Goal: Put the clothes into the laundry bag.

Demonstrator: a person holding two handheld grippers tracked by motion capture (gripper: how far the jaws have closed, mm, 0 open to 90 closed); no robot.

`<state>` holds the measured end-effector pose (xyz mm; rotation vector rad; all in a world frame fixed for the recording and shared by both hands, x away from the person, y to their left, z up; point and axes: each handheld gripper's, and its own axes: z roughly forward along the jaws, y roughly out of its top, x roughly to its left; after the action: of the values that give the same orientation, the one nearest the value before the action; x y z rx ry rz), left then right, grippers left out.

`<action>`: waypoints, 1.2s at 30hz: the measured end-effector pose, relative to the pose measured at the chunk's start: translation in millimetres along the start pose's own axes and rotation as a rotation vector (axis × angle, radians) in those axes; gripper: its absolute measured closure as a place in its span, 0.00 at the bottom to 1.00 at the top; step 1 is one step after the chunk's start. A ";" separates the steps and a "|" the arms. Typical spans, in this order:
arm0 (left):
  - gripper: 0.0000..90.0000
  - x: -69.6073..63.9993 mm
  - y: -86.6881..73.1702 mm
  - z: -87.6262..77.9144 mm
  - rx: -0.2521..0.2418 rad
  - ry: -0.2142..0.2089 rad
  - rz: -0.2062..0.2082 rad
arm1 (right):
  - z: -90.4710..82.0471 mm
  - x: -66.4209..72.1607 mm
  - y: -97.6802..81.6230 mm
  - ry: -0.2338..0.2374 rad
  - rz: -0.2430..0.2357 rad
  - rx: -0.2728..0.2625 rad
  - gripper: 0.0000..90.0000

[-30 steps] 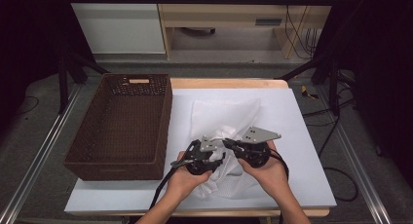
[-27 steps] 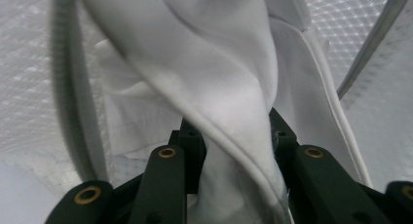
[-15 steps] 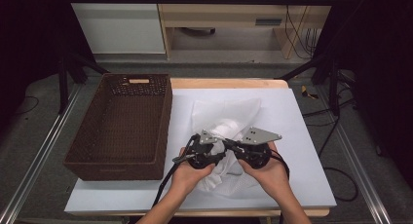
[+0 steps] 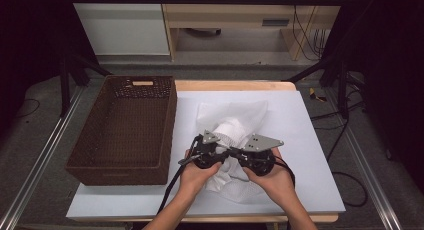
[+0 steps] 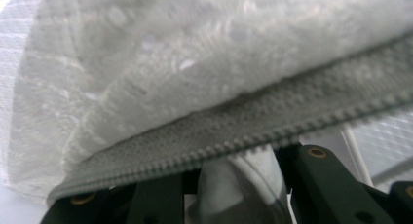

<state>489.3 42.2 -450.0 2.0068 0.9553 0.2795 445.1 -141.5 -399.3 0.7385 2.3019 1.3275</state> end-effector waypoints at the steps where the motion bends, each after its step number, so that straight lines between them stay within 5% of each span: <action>1: 0.74 0.3 -0.5 1.2 -0.004 0.003 -0.004 | 0.8 -0.1 -1.2 0.001 0.002 0.004 0.99; 11: 0.73 -4.4 0.6 4.6 -0.030 -0.008 -0.013 | -0.4 -4.8 -6.0 -0.002 0.015 -0.002 0.99; 20: 0.59 -7.0 -6.7 14.9 -0.030 0.004 0.052 | -4.2 -13.5 -10.1 -0.041 0.024 -0.003 0.99; 23: 0.46 -11.5 -7.2 9.9 -0.043 0.003 0.092 | -5.5 -16.7 -11.3 -0.057 0.027 -0.007 0.99; 28: 0.35 -15.7 -6.4 -3.3 -0.078 -0.010 0.099 | -7.6 -20.0 -11.8 -0.076 0.039 -0.020 0.99; 32: 0.33 -17.4 -6.7 -14.2 -0.099 -0.027 0.094 | -10.0 -22.1 -12.2 -0.085 0.046 -0.033 0.99; 36: 0.33 -22.8 -8.2 -28.9 -0.130 -0.032 0.130 | -11.5 -23.0 -12.4 -0.093 0.048 -0.040 0.99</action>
<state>454.6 46.3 -435.9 1.9505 0.7677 0.3706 453.6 -168.5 -403.1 0.8287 2.1917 1.3272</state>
